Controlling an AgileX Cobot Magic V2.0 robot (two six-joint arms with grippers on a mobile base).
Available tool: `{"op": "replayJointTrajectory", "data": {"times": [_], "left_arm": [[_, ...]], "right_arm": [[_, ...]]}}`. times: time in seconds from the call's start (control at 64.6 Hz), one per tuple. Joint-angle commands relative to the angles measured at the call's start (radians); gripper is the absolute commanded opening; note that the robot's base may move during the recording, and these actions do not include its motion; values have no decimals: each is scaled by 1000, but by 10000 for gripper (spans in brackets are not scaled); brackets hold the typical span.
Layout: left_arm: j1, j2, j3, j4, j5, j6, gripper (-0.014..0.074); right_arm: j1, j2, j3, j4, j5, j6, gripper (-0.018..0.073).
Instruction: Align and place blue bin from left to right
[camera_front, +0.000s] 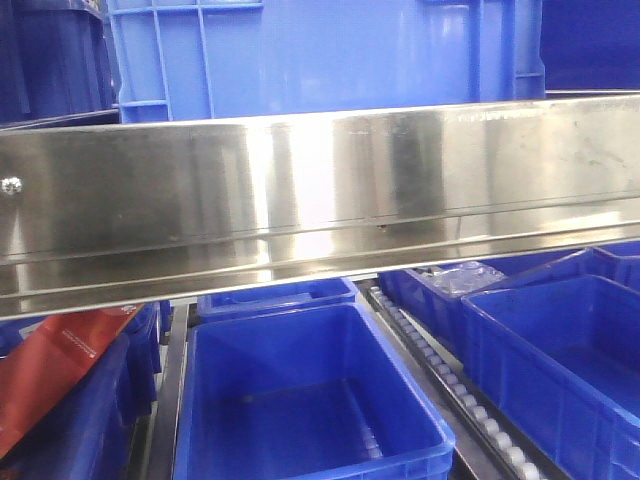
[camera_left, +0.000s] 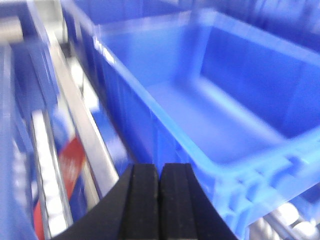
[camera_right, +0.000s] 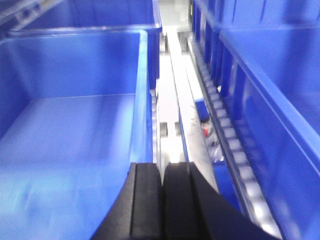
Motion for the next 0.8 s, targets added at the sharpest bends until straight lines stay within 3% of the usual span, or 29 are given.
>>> {"op": "replayJointTrajectory", "data": {"times": [0.0,0.186,0.433,0.789], "left_arm": [[-4,-113,119,1,-133,1,-110],[-4,-306,350,1,-265,1,-110],[-4,-501,592,1,-335,1,-110],[-4,-549,662,1,-363,1,-110]], "right_arm": [[3,-123,109,-10,-71,-13,-162],[3,-338,374,-17,-183,-15,-162],[3,-603,674,-37,-322,-68,-162],[3,-676,750,-38,-378,-68,-162]]}}
